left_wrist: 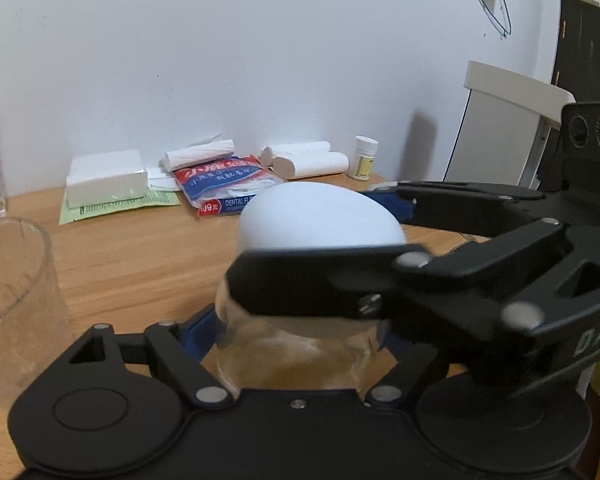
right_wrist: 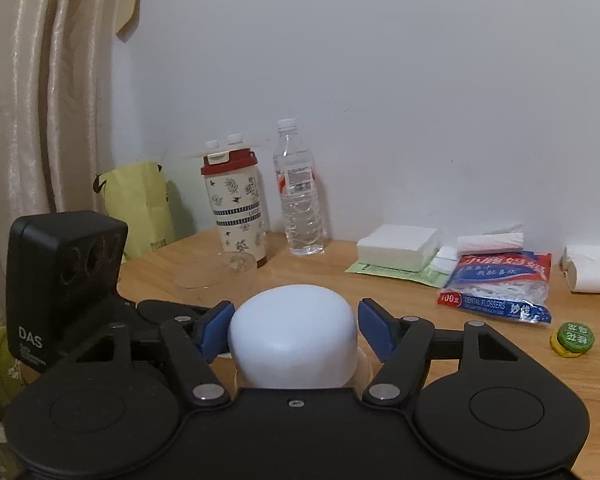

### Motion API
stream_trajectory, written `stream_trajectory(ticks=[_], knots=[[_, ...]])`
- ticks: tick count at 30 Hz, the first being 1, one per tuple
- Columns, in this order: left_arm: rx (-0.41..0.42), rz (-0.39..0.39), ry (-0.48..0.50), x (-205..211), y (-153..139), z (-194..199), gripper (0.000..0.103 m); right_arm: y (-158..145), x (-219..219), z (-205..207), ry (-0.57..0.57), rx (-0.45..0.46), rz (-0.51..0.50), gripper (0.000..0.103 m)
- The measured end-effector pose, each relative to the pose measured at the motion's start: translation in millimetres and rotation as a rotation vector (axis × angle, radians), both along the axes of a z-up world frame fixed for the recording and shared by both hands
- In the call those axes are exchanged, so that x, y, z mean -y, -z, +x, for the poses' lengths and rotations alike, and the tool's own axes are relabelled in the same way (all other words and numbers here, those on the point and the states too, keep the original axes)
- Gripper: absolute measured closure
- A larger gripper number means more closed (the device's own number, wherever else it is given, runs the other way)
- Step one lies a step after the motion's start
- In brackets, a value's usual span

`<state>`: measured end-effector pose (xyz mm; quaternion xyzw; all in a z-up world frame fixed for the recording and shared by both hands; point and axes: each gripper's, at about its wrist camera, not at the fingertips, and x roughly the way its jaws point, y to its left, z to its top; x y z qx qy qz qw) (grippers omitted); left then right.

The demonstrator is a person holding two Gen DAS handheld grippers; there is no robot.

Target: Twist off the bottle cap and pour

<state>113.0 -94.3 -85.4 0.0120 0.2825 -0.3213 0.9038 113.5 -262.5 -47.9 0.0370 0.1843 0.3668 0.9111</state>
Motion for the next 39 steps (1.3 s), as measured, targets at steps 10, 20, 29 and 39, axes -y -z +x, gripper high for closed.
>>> stream_trajectory(ticks=[10, 20, 29, 39], knots=[[0.033, 0.021, 0.026, 0.7, -1.5, -1.2, 0.022, 1.3, -6.2, 0.4, 0.013, 0.007, -0.012, 0.034], [0.044, 0.038, 0.097, -0.4, -2.0, 0.2, 0.023, 1.3, -5.1, 1.7, -0.031, 0.03, -0.035, 0.034], [0.054, 0.05, 0.233, -5.2, -3.1, 6.2, 0.024, 2.4, 7.6, 14.0, -0.23, 0.063, -0.062, 0.034], [0.054, 0.055, 0.242, -2.7, -2.8, 3.9, 0.023, 2.9, 8.0, 20.8, -0.338, 0.075, -0.091, 0.034]])
